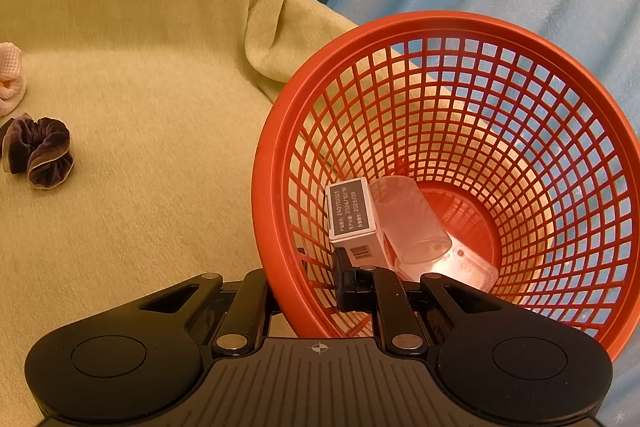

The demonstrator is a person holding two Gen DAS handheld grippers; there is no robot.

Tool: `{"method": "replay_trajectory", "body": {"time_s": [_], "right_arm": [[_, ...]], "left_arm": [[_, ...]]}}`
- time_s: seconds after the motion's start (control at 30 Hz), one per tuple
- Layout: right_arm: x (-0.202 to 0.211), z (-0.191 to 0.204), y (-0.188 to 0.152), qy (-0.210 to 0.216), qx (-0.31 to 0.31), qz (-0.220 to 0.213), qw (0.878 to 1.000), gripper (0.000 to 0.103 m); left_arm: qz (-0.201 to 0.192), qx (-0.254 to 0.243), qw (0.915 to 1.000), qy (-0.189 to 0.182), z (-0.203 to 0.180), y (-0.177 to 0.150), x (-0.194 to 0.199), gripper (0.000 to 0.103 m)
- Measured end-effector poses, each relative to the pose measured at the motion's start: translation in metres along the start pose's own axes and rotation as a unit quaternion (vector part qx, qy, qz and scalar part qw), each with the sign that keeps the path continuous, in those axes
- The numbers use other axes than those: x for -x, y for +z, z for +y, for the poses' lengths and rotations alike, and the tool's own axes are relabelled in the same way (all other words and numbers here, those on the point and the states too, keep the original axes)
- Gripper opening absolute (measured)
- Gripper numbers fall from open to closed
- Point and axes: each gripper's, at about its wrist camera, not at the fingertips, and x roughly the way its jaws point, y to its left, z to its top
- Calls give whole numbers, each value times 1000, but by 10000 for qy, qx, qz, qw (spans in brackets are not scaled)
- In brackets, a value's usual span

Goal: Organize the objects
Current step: 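Grasp the white pill bottle with the left tool and carry it to the basket, then release the pill bottle into the basket and return the left tool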

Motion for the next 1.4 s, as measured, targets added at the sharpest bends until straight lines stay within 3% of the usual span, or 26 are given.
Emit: {"method": "replay_trajectory", "body": {"time_s": [0.57,1.0,1.07,1.2,1.4], "right_arm": [[1,-1,2,18,-52,-8,10000,10],[-2,-3,5,32,-112,-23,9999,10],[-2,-3,6,31,-112,-23,9999,10],[-2,-2,7,25,-107,-20,9999,10],[-5,-2,9,33,-138,-17,9999,10]], "left_arm": [[-214,-661,9921,-1040,-79,49,-7,22],[-201,-1489,9658,-2111,-170,78,-28,22],[-208,-1563,9641,-2134,-182,80,-34,33],[-348,-1403,9688,-2014,-171,83,-33,33],[-371,-973,9880,-1143,-101,77,-22,34]]}}
